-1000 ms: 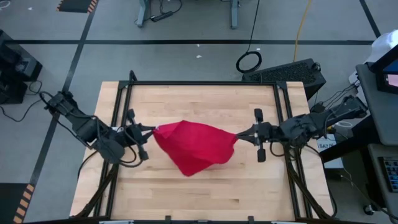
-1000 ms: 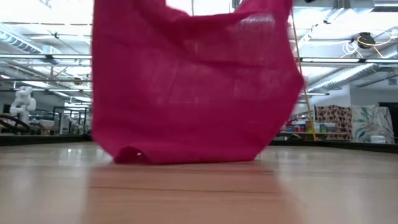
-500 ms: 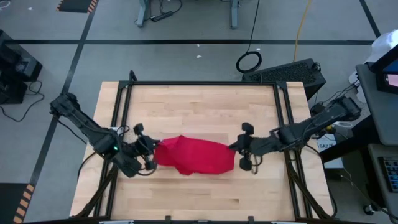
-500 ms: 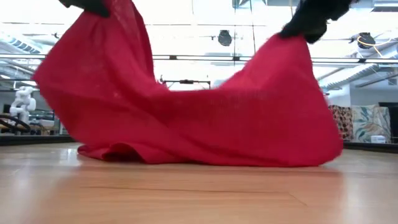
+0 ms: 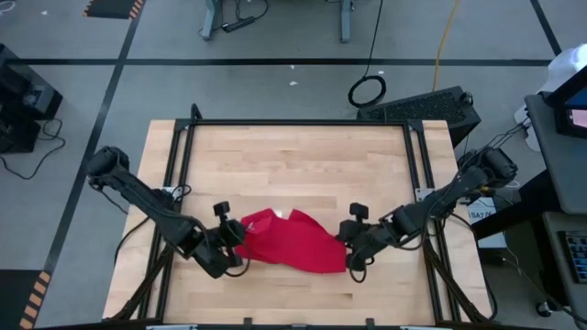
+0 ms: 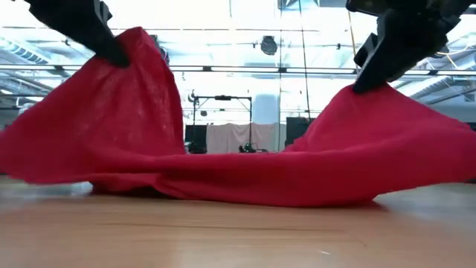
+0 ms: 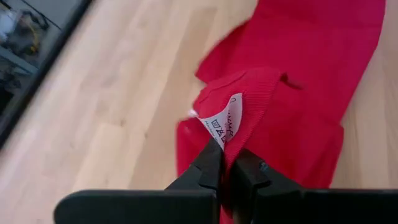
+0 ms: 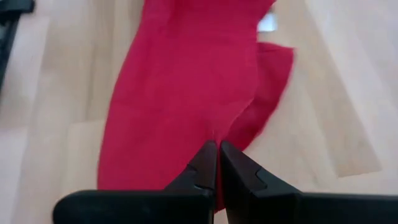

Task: Roll towel
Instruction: Roll the red towel

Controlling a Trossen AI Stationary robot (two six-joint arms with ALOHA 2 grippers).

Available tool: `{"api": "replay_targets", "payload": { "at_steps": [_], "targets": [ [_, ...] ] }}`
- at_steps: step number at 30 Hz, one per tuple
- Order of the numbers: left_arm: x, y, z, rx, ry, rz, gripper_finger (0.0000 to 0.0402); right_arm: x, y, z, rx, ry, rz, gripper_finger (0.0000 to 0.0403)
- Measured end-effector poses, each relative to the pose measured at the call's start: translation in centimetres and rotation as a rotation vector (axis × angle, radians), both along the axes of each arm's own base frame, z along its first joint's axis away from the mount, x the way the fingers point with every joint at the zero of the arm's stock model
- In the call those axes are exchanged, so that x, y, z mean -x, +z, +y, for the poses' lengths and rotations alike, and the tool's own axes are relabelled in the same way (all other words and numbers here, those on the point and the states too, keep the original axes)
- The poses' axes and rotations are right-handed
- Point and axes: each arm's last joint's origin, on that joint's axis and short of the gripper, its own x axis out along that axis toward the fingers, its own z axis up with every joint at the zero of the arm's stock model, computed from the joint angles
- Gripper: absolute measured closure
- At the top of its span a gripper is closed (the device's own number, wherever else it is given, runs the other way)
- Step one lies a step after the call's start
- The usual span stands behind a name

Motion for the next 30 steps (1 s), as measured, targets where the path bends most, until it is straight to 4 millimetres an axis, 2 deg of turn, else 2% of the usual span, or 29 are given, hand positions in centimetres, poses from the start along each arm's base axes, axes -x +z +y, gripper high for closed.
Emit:
{"api": "replay_targets", "payload": {
  "at_steps": [7,16,22,25,30],
  "targets": [
    [-0.1,-0.8,-0.6,0.022,0.02,0.011,0.0386,-0.2,-0.3,1.1,-0.062,0.066,-0.008,0.0397],
    [-0.1,-0.8,-0.6,0.027,0.02,0.006,0.0386,-0.3,-0.2,1.2,-0.068,0.071,-0.025,0.0397],
    [-0.7,-1.9,-0.7,-0.015,0.036,0.035,0.0385,-0.3,-0.1,1.2,-0.068,0.072,-0.026,0.0397],
    [-1.1,-2.8,-0.7,-0.034,0.052,0.06,0.0368,-0.3,-0.1,1.2,-0.068,0.072,-0.026,0.0397],
    [-1.8,-4.3,-0.5,-0.066,0.087,0.092,0.0306,-0.3,-0.1,1.2,-0.068,0.073,-0.027,0.0397]
  ]
}}
